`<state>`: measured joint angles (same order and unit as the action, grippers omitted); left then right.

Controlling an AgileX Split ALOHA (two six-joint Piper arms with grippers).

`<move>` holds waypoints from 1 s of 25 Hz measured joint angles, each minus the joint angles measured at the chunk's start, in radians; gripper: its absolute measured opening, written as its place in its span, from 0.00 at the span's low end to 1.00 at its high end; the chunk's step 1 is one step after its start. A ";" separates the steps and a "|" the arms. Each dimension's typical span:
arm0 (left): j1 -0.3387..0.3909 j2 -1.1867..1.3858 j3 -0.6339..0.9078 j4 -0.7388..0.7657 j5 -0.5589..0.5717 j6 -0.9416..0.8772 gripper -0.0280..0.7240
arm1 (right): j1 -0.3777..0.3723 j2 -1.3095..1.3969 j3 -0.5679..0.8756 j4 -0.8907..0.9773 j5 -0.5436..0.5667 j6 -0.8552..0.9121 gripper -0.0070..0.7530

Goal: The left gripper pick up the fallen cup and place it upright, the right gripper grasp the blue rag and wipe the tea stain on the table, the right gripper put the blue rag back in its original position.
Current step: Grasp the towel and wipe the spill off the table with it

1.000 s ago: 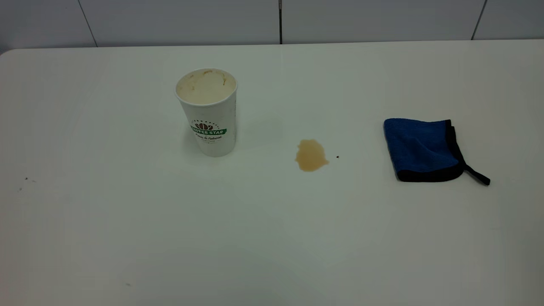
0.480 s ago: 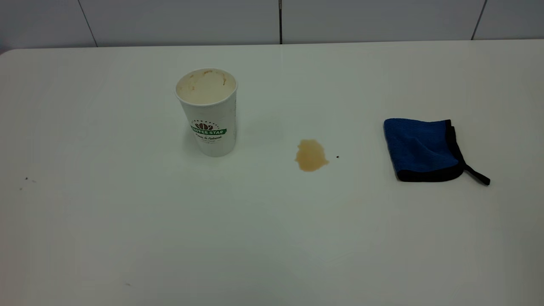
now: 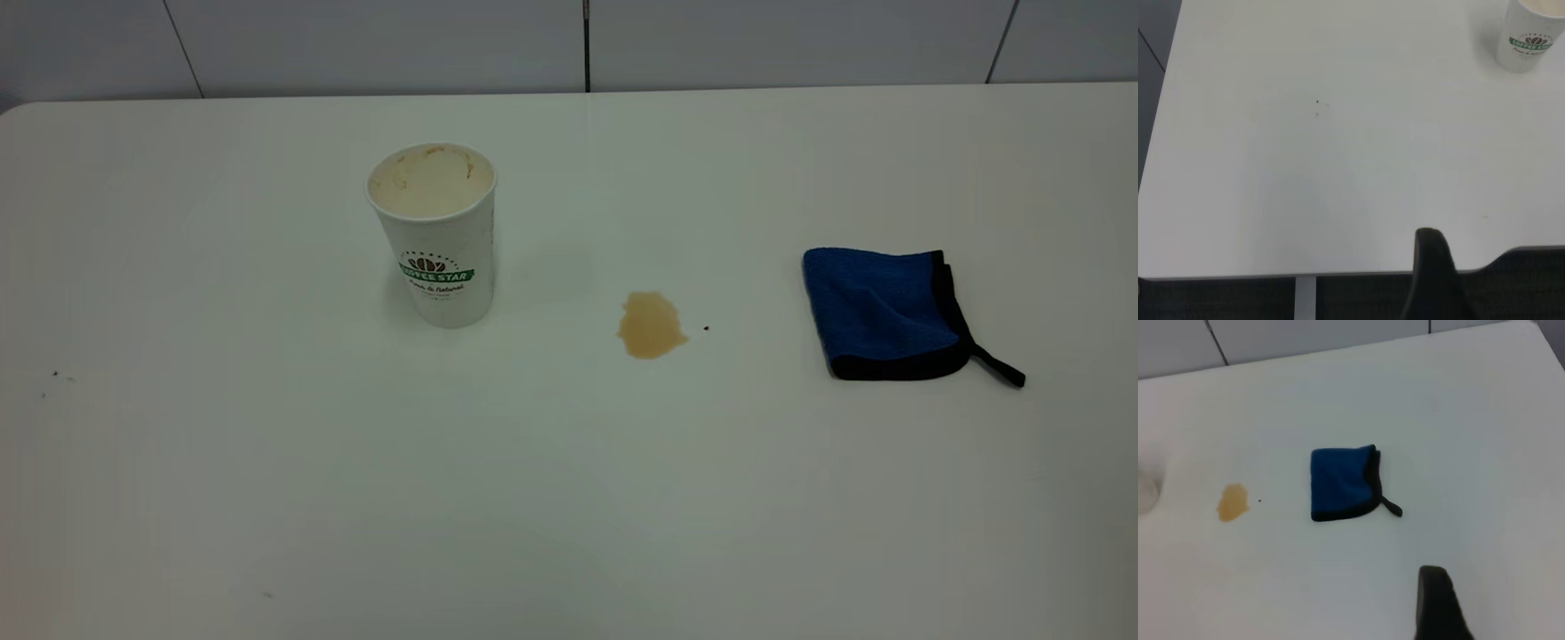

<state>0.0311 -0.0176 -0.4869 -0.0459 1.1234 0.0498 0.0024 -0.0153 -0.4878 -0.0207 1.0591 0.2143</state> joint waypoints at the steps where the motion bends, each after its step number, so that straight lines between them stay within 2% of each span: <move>1: 0.000 0.000 0.000 0.000 0.000 0.000 0.72 | 0.000 0.010 0.000 0.021 -0.020 0.000 0.67; 6: 0.000 0.000 0.000 0.000 0.000 0.000 0.72 | 0.000 0.263 0.000 0.111 -0.205 -0.140 0.82; 9: 0.000 0.000 0.000 0.000 0.000 0.000 0.72 | 0.000 0.489 0.000 0.154 -0.346 -0.275 0.87; 14: 0.000 0.000 0.000 0.000 0.000 0.000 0.72 | 0.000 0.913 -0.007 0.275 -0.580 -0.510 0.86; 17: 0.000 0.000 0.000 0.000 0.000 0.000 0.72 | 0.000 1.182 -0.056 0.352 -0.668 -0.660 0.84; 25: 0.000 0.000 0.000 0.000 0.000 0.001 0.72 | 0.001 1.837 -0.386 0.525 -0.744 -0.947 0.78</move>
<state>0.0311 -0.0176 -0.4869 -0.0459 1.1234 0.0508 0.0033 1.8217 -0.8739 0.5039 0.3148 -0.7326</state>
